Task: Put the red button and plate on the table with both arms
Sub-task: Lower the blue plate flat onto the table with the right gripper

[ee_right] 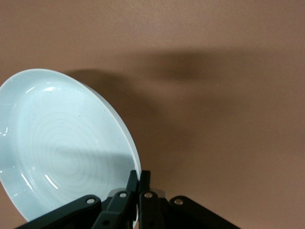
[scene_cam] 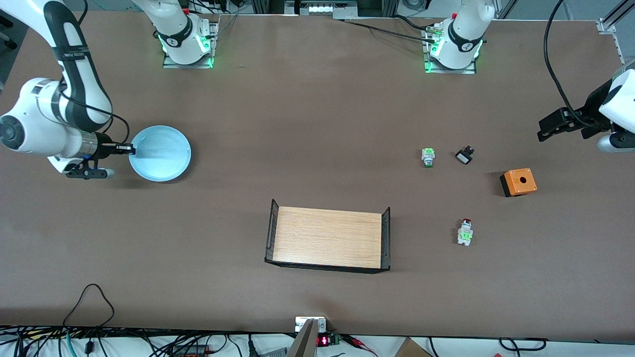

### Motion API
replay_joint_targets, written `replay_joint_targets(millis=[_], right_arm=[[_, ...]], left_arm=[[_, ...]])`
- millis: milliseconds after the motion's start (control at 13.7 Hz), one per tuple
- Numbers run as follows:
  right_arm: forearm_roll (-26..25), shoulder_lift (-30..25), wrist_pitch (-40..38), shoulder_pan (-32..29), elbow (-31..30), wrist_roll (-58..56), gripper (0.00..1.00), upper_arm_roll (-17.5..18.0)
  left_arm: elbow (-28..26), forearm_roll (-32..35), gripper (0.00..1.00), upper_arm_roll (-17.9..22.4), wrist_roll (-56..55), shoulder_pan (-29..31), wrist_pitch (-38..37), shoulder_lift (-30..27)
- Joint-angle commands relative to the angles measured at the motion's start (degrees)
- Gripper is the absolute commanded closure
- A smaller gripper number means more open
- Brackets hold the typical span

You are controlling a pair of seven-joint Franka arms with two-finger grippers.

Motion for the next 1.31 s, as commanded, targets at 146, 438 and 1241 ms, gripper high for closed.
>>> replay_joint_targets(millis=[146,438,1241], right_arm=[[0.1,1.1,5.8,-3.6,-4.4,-4.8,1.00,1.0],[0.0,1.5,4.7,-3.3,-3.7,-4.6,0.03,1.1],[-2.7,-1.7,-19.5,-0.3,17.9,10.2,0.00,6.3]], left_arm=[[1.4,-0.2,0.00,0.1,-0.3,-0.3,-0.6,0.6],[1.4,-0.2,0.00,0.1,-0.2,0.0,-0.6,0.6],[1.4,-0.2,0.00,0.1,-0.1,-0.1,-0.6,0.6]])
